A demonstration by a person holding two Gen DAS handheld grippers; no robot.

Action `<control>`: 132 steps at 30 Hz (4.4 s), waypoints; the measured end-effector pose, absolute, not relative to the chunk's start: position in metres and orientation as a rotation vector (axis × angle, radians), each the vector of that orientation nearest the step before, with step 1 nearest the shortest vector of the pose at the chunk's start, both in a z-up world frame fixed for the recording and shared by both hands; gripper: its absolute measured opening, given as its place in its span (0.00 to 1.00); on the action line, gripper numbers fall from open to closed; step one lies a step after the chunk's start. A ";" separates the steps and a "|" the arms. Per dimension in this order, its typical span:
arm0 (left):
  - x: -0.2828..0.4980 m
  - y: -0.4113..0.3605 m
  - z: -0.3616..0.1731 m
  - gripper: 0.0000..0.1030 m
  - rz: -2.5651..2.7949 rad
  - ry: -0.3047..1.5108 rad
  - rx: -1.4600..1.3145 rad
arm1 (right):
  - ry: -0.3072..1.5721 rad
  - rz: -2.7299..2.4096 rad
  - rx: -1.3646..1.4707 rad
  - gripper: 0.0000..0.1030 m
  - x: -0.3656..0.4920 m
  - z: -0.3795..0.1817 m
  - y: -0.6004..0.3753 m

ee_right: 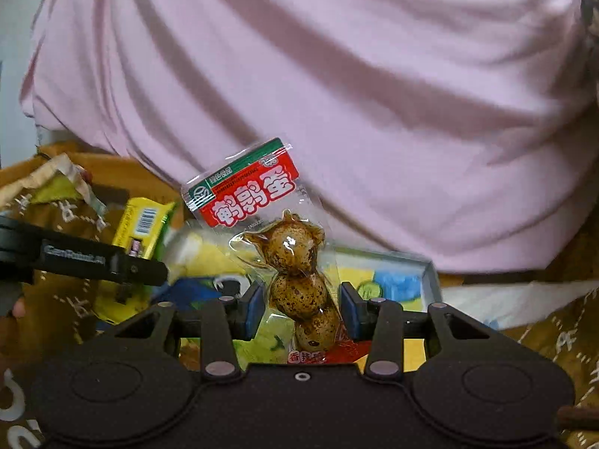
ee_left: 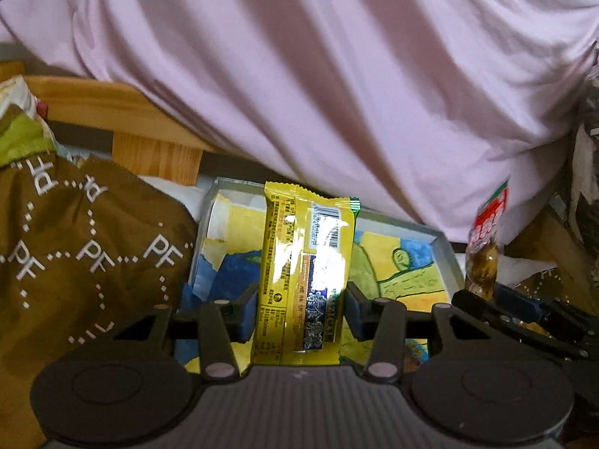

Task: Organize snacks
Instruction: 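Lower the yellow bar into the tray with the left tool while the right tool drops the egg pack there, then raise both open tools away from the tray, then move the left tool to the gold duck-snack packet while the right tool reaches the dark jerky strip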

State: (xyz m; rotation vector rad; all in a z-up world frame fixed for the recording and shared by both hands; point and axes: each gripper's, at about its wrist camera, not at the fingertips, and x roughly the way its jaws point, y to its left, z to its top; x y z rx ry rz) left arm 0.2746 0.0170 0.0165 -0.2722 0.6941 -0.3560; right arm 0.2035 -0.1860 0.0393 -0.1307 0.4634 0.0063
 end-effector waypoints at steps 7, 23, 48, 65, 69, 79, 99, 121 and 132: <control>0.286 0.009 -0.015 0.49 -0.408 0.754 -0.230 | 0.547 -0.039 -0.114 0.43 0.224 0.008 -0.189; 0.294 0.007 -0.053 0.50 -0.376 0.839 -0.223 | 0.655 -0.041 -0.119 0.46 0.254 -0.032 -0.186; 0.202 0.023 0.042 1.00 -0.216 0.586 -0.259 | 0.324 -0.024 -0.099 0.99 0.147 0.030 -0.192; 0.087 0.031 0.060 1.00 -0.151 0.468 -0.162 | 0.214 -0.080 -0.003 0.99 0.032 0.052 -0.187; 0.064 0.036 0.060 1.00 -0.127 0.444 -0.127 | 0.219 -0.076 -0.006 0.99 0.012 0.049 -0.181; 0.034 0.043 0.065 1.00 -0.088 0.461 -0.063 | 0.264 -0.050 0.017 0.99 -0.017 0.040 -0.166; 0.039 0.038 0.039 1.00 -0.094 0.648 0.025 | 0.417 -0.026 0.009 0.99 -0.017 0.023 -0.156; 0.069 0.042 0.004 1.00 -0.203 0.791 0.119 | 0.639 -0.006 -0.004 0.99 0.017 -0.023 -0.146; 0.102 0.069 -0.010 0.99 -0.226 0.926 0.031 | 0.691 0.117 -0.094 0.99 0.038 -0.043 -0.121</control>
